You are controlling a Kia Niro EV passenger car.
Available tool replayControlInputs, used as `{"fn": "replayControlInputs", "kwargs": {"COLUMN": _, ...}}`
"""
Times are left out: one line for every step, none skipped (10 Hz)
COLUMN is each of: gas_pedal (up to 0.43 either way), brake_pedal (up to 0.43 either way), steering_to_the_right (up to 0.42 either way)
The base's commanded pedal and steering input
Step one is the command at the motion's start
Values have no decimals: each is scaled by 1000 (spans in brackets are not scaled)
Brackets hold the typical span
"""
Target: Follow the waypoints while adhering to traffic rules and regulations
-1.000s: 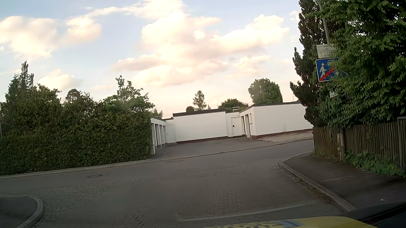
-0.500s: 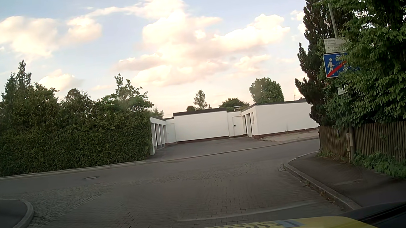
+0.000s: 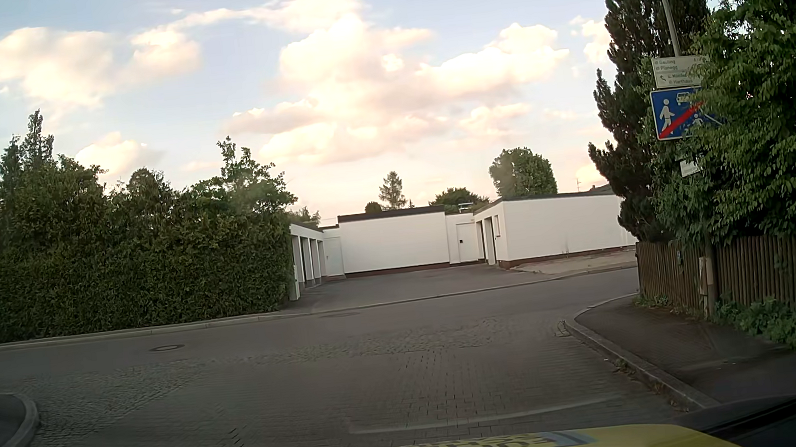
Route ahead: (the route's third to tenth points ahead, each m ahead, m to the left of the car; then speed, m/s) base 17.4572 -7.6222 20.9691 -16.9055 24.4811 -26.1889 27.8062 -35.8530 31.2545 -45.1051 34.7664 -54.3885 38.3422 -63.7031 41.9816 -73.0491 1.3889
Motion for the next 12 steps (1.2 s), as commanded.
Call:
{"fn": "replayControlInputs", "kwargs": {"gas_pedal": 0, "brake_pedal": 0, "steering_to_the_right": 6}}
{"fn": "replayControlInputs", "kwargs": {"gas_pedal": 0, "brake_pedal": 0, "steering_to_the_right": 5}}
{"fn": "replayControlInputs", "kwargs": {"gas_pedal": 0, "brake_pedal": 0, "steering_to_the_right": 5}}
{"fn": "replayControlInputs", "kwargs": {"gas_pedal": 0, "brake_pedal": 0, "steering_to_the_right": 5}}
{"fn": "replayControlInputs", "kwargs": {"gas_pedal": 0, "brake_pedal": 0, "steering_to_the_right": 4}}
{"fn": "replayControlInputs", "kwargs": {"gas_pedal": 0, "brake_pedal": 0, "steering_to_the_right": 4}}
{"fn": "replayControlInputs", "kwargs": {"gas_pedal": 0, "brake_pedal": 6, "steering_to_the_right": 4}}
{"fn": "replayControlInputs", "kwargs": {"gas_pedal": 0, "brake_pedal": 18, "steering_to_the_right": 4}}
{"fn": "replayControlInputs", "kwargs": {"gas_pedal": 0, "brake_pedal": 30, "steering_to_the_right": 4}}
{"fn": "replayControlInputs", "kwargs": {"gas_pedal": 0, "brake_pedal": 55, "steering_to_the_right": 2}}
{"fn": "replayControlInputs", "kwargs": {"gas_pedal": 0, "brake_pedal": 73, "steering_to_the_right": 2}}
{"fn": "replayControlInputs", "kwargs": {"gas_pedal": 0, "brake_pedal": 91, "steering_to_the_right": 0}}
